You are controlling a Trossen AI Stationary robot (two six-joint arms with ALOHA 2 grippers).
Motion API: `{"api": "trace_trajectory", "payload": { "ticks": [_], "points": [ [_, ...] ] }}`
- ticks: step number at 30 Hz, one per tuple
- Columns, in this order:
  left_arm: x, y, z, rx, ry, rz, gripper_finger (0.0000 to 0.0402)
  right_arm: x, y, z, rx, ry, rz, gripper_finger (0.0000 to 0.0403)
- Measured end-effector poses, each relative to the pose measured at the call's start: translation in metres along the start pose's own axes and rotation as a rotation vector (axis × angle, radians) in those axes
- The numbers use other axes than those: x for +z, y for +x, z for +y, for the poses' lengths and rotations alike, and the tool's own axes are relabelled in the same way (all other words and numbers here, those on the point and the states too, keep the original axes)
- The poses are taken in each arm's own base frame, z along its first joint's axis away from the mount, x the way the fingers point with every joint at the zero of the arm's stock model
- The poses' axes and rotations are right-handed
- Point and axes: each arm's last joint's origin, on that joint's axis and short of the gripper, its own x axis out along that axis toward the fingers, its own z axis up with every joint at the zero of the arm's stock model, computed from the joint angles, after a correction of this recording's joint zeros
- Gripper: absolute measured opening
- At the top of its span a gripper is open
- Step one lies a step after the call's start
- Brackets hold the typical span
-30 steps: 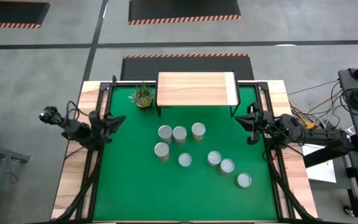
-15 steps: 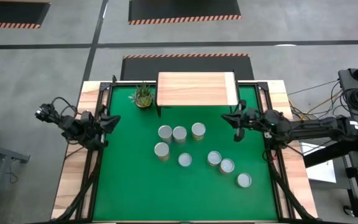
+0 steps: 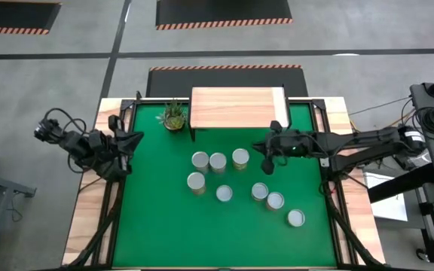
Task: Pick and place cans onto a shelf
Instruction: Put the canned pears on the shelf
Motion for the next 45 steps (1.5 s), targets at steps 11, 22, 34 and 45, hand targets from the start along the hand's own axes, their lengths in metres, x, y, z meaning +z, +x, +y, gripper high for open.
{"api": "trace_trajectory", "payload": {
  "ticks": [11, 22, 34, 45],
  "points": [
    [-0.006, 0.02, -0.021, -0.058, 0.163, 0.175, 0.0, 0.019, 0.005, 0.04, -0.037, 0.024, 0.337, 0.0009],
    [-0.003, 0.025, -0.024, -0.062, 0.205, 0.179, 0.0, 0.012, 0.032, 0.053, -0.045, 0.025, 0.43, 0.0018],
    [-0.003, 0.024, -0.021, 0.02, 0.227, 0.201, 0.0, 0.004, 0.052, 0.058, -0.113, 0.105, 0.473, 0.0207],
    [-0.003, 0.024, -0.021, 0.018, 0.241, 0.202, 0.0, -0.01, 0.077, 0.048, -0.181, 0.035, 0.528, 0.0365]
  ]
}}
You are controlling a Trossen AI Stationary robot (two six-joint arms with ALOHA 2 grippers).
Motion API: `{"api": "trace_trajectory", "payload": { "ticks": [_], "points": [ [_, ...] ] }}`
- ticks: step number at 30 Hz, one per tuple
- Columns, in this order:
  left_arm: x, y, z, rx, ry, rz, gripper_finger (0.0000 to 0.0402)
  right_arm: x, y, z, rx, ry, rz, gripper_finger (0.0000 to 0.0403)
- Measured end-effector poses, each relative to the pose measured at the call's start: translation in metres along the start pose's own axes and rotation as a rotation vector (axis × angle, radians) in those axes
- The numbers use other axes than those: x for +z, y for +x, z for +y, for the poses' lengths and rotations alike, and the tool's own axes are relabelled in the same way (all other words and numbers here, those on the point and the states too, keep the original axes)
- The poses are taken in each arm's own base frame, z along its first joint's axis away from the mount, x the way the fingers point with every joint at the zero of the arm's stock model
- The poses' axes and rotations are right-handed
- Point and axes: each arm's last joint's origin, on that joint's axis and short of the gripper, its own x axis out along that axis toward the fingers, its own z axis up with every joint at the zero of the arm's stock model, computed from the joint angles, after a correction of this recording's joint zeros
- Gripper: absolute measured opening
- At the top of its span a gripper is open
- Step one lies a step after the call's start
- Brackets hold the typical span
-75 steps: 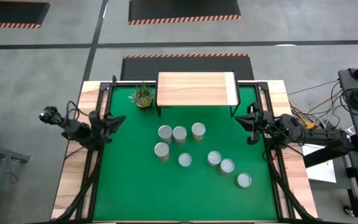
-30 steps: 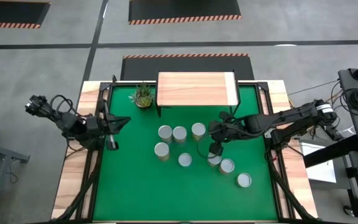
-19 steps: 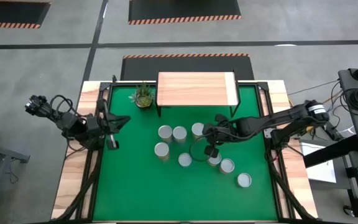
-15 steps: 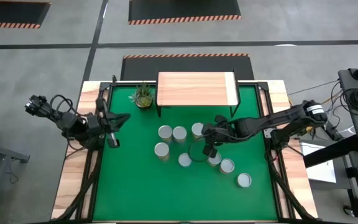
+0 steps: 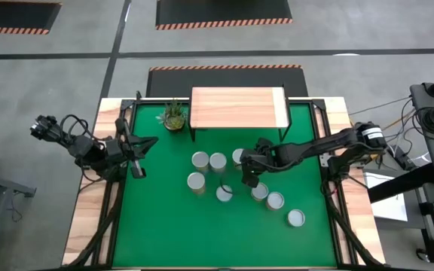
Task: Pick and place cans onto a shelf
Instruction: Put the canned pears on the shelf
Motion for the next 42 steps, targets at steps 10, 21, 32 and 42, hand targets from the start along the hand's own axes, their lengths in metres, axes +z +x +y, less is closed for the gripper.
{"api": "trace_trajectory", "payload": {
  "ticks": [10, 21, 32, 42],
  "points": [
    [0.0, 0.0, 0.0, -0.001, 0.002, 0.001, 0.0, 0.012, 0.018, -0.012, 0.054, 0.006, -0.017, 0.037],
    [0.0, 0.0, 0.0, -0.001, 0.002, 0.001, 0.0, 0.018, 0.025, -0.009, 0.076, 0.004, -0.062, 0.034],
    [0.0, 0.0, 0.0, -0.002, 0.002, 0.0, 0.0, 0.019, 0.014, -0.012, 0.082, 0.039, -0.06, 0.0284],
    [0.0, 0.0, 0.0, -0.002, 0.002, 0.001, 0.0, 0.042, -0.046, -0.011, 0.161, 0.136, -0.124, 0.0295]
  ]
}}
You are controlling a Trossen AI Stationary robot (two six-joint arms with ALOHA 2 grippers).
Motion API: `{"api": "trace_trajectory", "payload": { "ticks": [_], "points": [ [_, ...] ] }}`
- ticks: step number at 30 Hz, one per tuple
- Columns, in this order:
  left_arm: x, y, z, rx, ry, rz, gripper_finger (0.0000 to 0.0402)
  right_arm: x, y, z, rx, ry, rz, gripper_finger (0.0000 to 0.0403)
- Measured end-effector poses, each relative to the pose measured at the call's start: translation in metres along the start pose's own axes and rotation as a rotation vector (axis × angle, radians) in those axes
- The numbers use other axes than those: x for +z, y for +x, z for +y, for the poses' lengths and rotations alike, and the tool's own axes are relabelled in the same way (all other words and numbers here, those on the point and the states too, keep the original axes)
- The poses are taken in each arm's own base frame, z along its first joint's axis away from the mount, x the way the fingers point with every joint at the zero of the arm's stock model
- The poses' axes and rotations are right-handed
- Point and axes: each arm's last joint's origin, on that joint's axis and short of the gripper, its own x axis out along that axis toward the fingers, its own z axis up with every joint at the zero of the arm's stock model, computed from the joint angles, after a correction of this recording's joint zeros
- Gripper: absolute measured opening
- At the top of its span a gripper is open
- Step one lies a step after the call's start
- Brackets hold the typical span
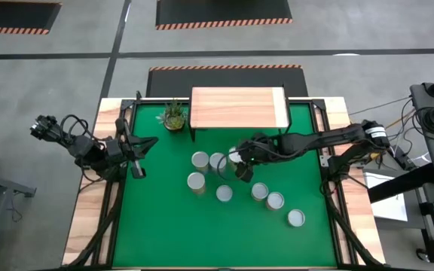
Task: Pick and place cans onto a shelf
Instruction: Put the canned pears on the shelf
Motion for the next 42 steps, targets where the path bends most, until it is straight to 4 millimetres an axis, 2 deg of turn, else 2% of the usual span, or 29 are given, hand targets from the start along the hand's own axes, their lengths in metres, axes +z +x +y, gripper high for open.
{"api": "trace_trajectory", "payload": {
  "ticks": [6, 12, 16, 23, 28, 33, 42],
  "points": [
    [0.0, 0.0, 0.0, 0.0, 0.0, 0.0, 0.0, 0.034, -0.034, 0.006, 0.023, 0.075, -0.145, 0.0295],
    [0.0, 0.0, 0.0, 0.0, 0.007, 0.0, 0.0, 0.069, -0.048, -0.008, -0.059, 0.117, -0.219, 0.0295],
    [0.0, 0.0, 0.0, 0.0, 0.019, 0.0, 0.0, 0.093, -0.048, -0.027, -0.122, 0.184, -0.284, 0.0295],
    [0.0, 0.0, 0.0, 0.0, 0.022, 0.0, 0.0, 0.124, -0.026, -0.067, -0.229, 0.204, -0.272, 0.0295],
    [0.0, 0.0, 0.0, 0.0, 0.026, 0.0, 0.0, 0.131, -0.01, -0.084, -0.288, 0.173, -0.196, 0.0295],
    [0.0, 0.0, 0.0, 0.0, 0.026, 0.0, 0.0, 0.134, -0.001, -0.086, -0.299, 0.163, -0.166, 0.0298],
    [0.0, 0.0, 0.0, 0.001, 0.025, -0.001, 0.0, 0.133, 0.005, -0.086, -0.302, 0.184, -0.161, 0.0349]
  ]
}}
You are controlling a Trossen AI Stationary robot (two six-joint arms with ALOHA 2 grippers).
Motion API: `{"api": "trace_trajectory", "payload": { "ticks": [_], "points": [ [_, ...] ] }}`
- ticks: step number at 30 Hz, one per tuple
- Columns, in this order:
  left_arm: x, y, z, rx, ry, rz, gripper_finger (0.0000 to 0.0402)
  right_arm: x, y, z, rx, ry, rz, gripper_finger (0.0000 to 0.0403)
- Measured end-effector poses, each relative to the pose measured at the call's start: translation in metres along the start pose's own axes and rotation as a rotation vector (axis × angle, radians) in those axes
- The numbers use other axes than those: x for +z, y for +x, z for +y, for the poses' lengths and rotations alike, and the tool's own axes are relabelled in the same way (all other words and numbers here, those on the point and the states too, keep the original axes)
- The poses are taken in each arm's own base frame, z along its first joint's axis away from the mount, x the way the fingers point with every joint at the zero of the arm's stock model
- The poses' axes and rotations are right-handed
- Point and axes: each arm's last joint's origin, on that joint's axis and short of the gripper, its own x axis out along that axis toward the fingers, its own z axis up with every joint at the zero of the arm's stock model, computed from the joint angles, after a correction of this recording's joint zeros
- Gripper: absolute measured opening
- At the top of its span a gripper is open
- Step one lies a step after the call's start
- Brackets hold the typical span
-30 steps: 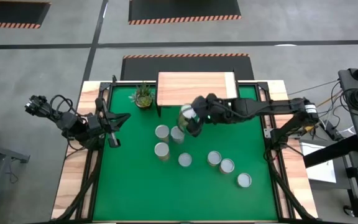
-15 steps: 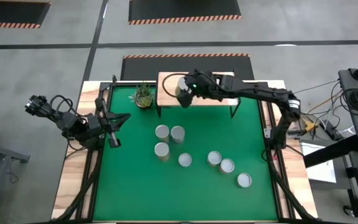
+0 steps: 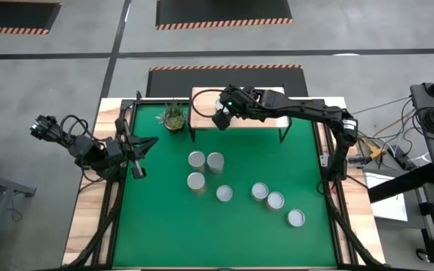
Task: Pick and place cans onto a shelf
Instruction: Put the canned pears on the shelf
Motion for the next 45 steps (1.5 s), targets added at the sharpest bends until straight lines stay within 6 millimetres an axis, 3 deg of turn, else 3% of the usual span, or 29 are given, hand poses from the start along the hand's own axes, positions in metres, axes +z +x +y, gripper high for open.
{"api": "trace_trajectory", "payload": {
  "ticks": [4, 9, 13, 16, 19, 24, 31, 34, 40, 45],
  "points": [
    [0.0, 0.0, 0.0, 0.0, 0.0, 0.0, 0.0, 0.004, -0.007, -0.001, 0.006, 0.01, -0.018, 0.0353],
    [0.0, 0.0, 0.0, 0.0, 0.0, 0.0, 0.0, 0.014, -0.037, -0.01, 0.011, 0.007, -0.025, 0.0338],
    [0.0, 0.0, 0.0, 0.0, 0.0, 0.0, 0.0, 0.014, -0.061, -0.019, -0.007, -0.04, 0.032, 0.0313],
    [0.0, 0.0, 0.0, 0.0, 0.001, 0.0, 0.0, 0.006, -0.065, -0.023, -0.028, -0.066, 0.096, 0.0278],
    [0.0, 0.0, 0.0, 0.0, 0.01, 0.0, 0.0, -0.005, -0.056, -0.024, -0.053, -0.092, 0.167, 0.0226],
    [0.0, 0.0, 0.0, 0.0, 0.018, 0.001, 0.0, -0.026, -0.024, -0.017, -0.068, -0.132, 0.197, 0.0128],
    [0.0, 0.0, 0.0, 0.0, 0.019, 0.001, 0.0, -0.026, 0.006, -0.004, 0.0, -0.17, -0.016, 0.0026],
    [0.0, 0.0, 0.0, 0.0, 0.018, 0.0, 0.0, -0.021, 0.008, 0.0, 0.027, -0.177, -0.091, 0.0012],
    [0.0, 0.0, 0.0, -0.002, 0.021, 0.003, 0.0, -0.028, 0.008, -0.003, 0.001, -0.207, -0.015, 0.0013],
    [-0.001, 0.0, 0.0, -0.002, 0.023, 0.005, 0.0, -0.029, 0.014, -0.002, 0.006, -0.207, -0.05, 0.0013]
  ]
}}
